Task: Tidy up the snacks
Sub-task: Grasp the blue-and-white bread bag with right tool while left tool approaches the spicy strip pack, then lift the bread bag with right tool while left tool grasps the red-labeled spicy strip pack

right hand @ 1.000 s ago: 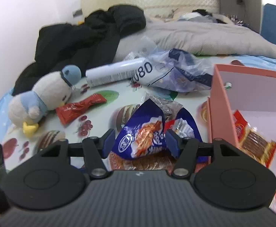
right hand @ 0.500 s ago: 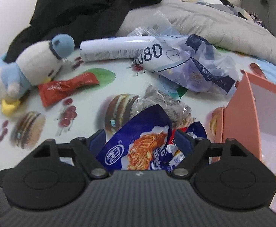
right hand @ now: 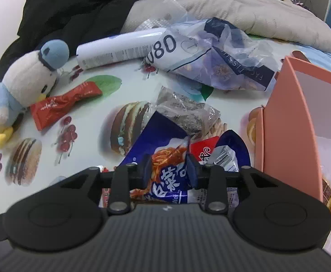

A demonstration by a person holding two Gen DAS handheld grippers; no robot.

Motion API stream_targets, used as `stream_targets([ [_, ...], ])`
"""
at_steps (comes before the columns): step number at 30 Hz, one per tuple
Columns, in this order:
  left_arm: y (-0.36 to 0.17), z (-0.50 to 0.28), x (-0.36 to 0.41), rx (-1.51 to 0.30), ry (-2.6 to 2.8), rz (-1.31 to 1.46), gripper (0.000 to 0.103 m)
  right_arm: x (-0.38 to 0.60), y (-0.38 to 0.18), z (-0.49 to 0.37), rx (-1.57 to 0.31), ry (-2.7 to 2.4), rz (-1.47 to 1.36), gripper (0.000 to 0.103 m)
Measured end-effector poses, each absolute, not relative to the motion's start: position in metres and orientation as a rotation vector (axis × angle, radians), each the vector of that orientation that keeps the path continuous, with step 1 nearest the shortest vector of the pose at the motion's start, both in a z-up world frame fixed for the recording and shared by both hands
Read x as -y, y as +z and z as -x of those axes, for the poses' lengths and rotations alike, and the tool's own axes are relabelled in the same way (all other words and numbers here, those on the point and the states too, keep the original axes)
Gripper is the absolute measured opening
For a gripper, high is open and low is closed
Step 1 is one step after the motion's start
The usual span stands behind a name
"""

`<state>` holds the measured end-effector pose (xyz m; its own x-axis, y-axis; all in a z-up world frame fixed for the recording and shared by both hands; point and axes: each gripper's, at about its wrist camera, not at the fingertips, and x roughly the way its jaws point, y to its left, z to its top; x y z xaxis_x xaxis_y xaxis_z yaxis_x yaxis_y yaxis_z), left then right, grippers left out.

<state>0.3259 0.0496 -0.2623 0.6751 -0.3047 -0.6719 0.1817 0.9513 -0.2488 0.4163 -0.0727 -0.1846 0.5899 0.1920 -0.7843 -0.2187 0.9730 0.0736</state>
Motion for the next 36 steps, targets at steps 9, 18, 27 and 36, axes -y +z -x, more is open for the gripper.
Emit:
stream_targets([
  [9, -0.26, -0.327, -0.052, -0.791, -0.283, 0.196, 0.053, 0.072, -0.169, -0.41, -0.867, 0.269, 0.03, 0.016],
  [18, -0.241, -0.321, -0.049, -0.704, -0.342, 0.097, 0.079, 0.077, -0.144, -0.408, -0.82, 0.3, 0.007, 0.013],
  [27, -0.238, -0.359, -0.005, -0.686, -0.515, -0.134, 0.088, 0.092, -0.124, -0.415, -0.792, 0.295, -0.034, 0.013],
  [36, -0.266, -0.378, 0.009, -0.801, -0.572, -0.232, 0.081, 0.108, -0.127, -0.413, -0.799, 0.295, -0.077, 0.012],
])
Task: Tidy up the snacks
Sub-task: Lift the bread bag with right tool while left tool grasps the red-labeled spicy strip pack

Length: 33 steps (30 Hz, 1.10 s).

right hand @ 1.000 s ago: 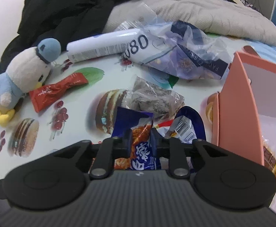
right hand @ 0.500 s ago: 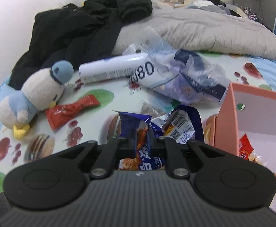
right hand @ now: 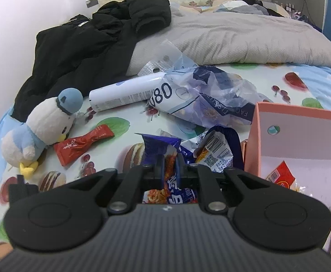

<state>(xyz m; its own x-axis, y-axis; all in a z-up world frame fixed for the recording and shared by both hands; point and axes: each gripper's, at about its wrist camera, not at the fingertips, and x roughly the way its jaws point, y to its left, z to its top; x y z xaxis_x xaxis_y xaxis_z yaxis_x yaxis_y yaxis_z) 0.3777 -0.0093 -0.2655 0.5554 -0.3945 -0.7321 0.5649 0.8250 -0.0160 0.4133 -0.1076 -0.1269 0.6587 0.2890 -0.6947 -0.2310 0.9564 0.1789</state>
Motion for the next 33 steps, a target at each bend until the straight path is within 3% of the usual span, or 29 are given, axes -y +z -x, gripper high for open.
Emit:
stream_targets([
  [2, -0.263, -0.374, 0.006, -0.817, -0.55, -0.216, 0.07, 0.11, -0.129, -0.412, -0.805, 0.298, -0.086, 0.012],
  [10, -0.261, -0.343, -0.006, -0.845, -0.473, -0.157, 0.054, 0.114, -0.13, -0.395, -0.816, 0.307, -0.121, 0.012],
  [20, -0.246, -0.263, -0.025, -0.886, -0.225, -0.017, 0.046, 0.106, -0.13, -0.35, -0.844, 0.345, -0.154, 0.012],
  [33, -0.236, -0.179, -0.056, -0.85, 0.02, 0.132, 0.044, 0.095, -0.137, -0.275, -0.885, 0.392, -0.133, 0.012],
])
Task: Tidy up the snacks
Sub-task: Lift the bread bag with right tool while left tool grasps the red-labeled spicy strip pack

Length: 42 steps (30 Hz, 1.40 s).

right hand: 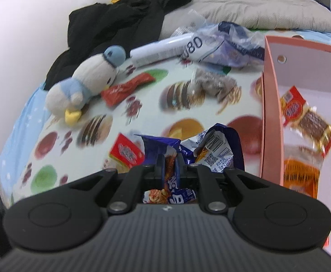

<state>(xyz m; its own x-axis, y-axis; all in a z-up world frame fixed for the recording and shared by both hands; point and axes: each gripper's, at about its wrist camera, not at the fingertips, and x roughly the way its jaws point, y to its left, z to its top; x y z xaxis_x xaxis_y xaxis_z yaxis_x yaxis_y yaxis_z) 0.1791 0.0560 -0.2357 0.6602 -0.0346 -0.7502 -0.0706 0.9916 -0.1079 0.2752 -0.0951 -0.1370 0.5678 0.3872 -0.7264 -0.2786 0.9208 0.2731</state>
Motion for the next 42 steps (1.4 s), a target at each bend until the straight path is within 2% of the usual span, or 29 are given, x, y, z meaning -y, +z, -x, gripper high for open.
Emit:
stream_targets([
  [9, -0.23, -0.151, -0.071, -0.85, 0.1, 0.244, 0.044, 0.095, -0.163, -0.232, -0.982, 0.412, -0.126, 0.012],
  [12, -0.227, -0.141, -0.072, -0.857, 0.112, 0.288, 0.044, 0.096, -0.165, -0.223, -0.987, 0.421, -0.123, 0.015],
  [15, -0.226, -0.135, -0.071, -0.861, 0.109, 0.323, 0.048, 0.099, -0.164, -0.213, -0.977, 0.446, -0.148, 0.028],
  [17, -0.226, -0.133, -0.07, -0.867, 0.107, 0.339, 0.054, 0.101, -0.162, -0.203, -0.97, 0.437, -0.159, 0.036],
  [18, -0.226, -0.132, -0.069, -0.864, 0.097, 0.344, 0.058, 0.102, -0.161, -0.199, -0.963, 0.431, -0.162, 0.044],
  [20, -0.226, -0.132, -0.067, -0.864, 0.09, 0.338, 0.075, 0.105, -0.158, -0.186, -0.943, 0.423, -0.176, 0.056],
  [22, -0.225, -0.132, -0.066, -0.853, 0.089, 0.321, 0.08, 0.109, -0.157, -0.177, -0.925, 0.397, -0.207, 0.074],
  [23, -0.225, -0.132, -0.067, -0.849, 0.088, 0.315, 0.081, 0.111, -0.158, -0.173, -0.922, 0.382, -0.231, 0.078],
  [31, -0.228, -0.14, -0.064, -0.829, 0.043, 0.232, 0.088, 0.125, -0.166, -0.169, -0.854, 0.243, -0.39, 0.078],
  [36, -0.236, -0.145, -0.059, -0.846, 0.052, 0.171, 0.088, 0.132, -0.17, -0.169, -0.785, 0.135, -0.457, 0.076],
  [42, -0.245, -0.147, -0.05, -0.851, 0.036, 0.086, 0.087, 0.132, -0.187, -0.181, -0.858, 0.101, -0.502, 0.072],
])
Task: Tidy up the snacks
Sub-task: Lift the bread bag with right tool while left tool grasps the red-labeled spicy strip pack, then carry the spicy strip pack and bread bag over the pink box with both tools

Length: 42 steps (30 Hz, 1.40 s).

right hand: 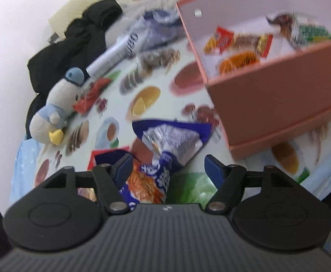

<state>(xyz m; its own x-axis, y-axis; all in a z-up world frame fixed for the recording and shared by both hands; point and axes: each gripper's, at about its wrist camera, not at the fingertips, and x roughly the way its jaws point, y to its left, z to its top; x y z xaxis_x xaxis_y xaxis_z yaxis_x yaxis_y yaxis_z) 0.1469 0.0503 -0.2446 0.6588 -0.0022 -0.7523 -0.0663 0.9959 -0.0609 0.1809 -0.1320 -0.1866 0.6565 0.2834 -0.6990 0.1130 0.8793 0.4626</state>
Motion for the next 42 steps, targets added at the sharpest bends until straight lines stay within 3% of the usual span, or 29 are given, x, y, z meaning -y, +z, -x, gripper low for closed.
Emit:
stream_targets([
  [4, -0.248, -0.145, -0.045, -0.848, 0.036, 0.038, 0.084, 0.124, -0.205, -0.194, -0.94, 0.167, -0.527, 0.07],
  [10, -0.249, -0.144, -0.043, -0.842, 0.042, 0.035, 0.073, 0.116, -0.208, -0.21, -0.998, 0.265, -0.535, 0.042],
  [16, -0.247, -0.141, -0.036, -0.838, 0.037, 0.034, 0.054, 0.112, -0.201, -0.215, -1.007, 0.292, -0.496, 0.031],
  [26, -0.237, -0.138, -0.038, -0.845, 0.037, 0.111, 0.03, 0.12, -0.168, -0.198, -0.94, 0.345, -0.266, 0.029],
  [42, -0.149, -0.101, -0.034, -0.743, 0.024, 0.263, 0.029, 0.139, -0.118, -0.149, -0.847, 0.379, -0.103, 0.029],
])
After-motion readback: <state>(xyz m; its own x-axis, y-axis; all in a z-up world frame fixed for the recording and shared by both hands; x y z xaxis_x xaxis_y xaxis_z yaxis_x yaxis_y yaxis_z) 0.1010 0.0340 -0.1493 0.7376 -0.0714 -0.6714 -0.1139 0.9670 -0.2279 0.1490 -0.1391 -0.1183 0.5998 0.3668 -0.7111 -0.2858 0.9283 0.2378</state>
